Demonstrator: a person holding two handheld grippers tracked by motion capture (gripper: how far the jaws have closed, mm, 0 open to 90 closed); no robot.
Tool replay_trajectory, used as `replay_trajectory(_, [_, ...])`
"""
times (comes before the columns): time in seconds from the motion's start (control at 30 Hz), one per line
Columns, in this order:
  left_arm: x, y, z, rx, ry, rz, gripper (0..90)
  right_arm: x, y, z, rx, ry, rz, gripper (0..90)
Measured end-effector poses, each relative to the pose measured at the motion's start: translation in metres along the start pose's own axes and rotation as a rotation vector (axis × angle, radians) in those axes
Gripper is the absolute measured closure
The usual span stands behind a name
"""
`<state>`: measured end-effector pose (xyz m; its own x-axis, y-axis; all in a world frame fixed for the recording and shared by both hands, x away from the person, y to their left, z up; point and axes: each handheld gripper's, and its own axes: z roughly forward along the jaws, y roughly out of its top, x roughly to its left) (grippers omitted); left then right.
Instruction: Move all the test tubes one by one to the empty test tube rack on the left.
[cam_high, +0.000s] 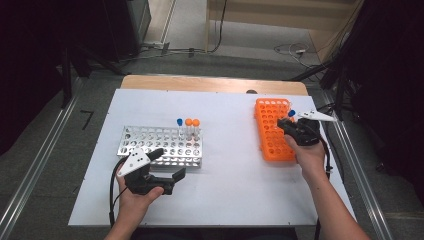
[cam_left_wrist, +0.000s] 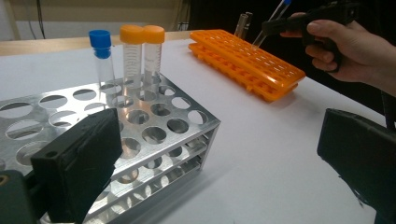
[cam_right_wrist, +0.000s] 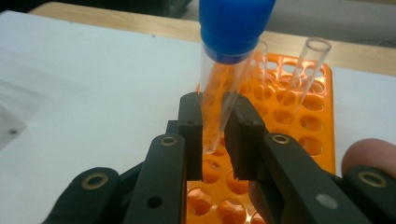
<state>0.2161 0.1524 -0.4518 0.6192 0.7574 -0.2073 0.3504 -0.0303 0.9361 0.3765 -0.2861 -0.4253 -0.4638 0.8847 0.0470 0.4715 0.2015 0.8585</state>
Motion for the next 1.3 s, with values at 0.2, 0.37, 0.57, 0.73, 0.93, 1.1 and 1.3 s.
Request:
replay_trajectory(0.2, [-0.006, 0.001, 0.004, 0.005, -0.012, 0.012, 0.1, 0.016, -0.003, -0.023, -0.030, 0.074, -0.029, 75.2])
replay_trajectory(0.37, [-0.011, 0.003, 0.006, 0.004, -0.025, 0.016, 0.1, 0.033, -0.012, -0.038, -0.045, 0.138, -0.064, 75.1])
replay_trajectory(0.57, [-0.018, 0.005, 0.010, 0.007, -0.044, 0.025, 0.1, 0.054, -0.027, -0.051, -0.053, 0.219, -0.079, 75.2])
replay_trajectory(0.73, [-0.024, 0.006, 0.014, 0.010, -0.063, 0.029, 0.4, 0.072, -0.039, -0.056, -0.066, 0.283, -0.095, 75.2])
replay_trajectory(0.93, [-0.033, 0.009, 0.022, 0.015, -0.100, 0.043, 2.4, 0.097, -0.052, -0.055, -0.043, 0.344, -0.129, 75.1])
replay_trajectory(1.1, [-0.043, 0.011, 0.029, 0.027, -0.132, 0.057, 4.4, 0.120, -0.058, -0.052, -0.016, 0.398, -0.177, 75.1])
replay_trajectory(1.3, [-0.051, 0.011, 0.038, 0.040, -0.181, 0.064, 9.7, 0.145, -0.061, -0.048, 0.008, 0.454, -0.228, 75.1])
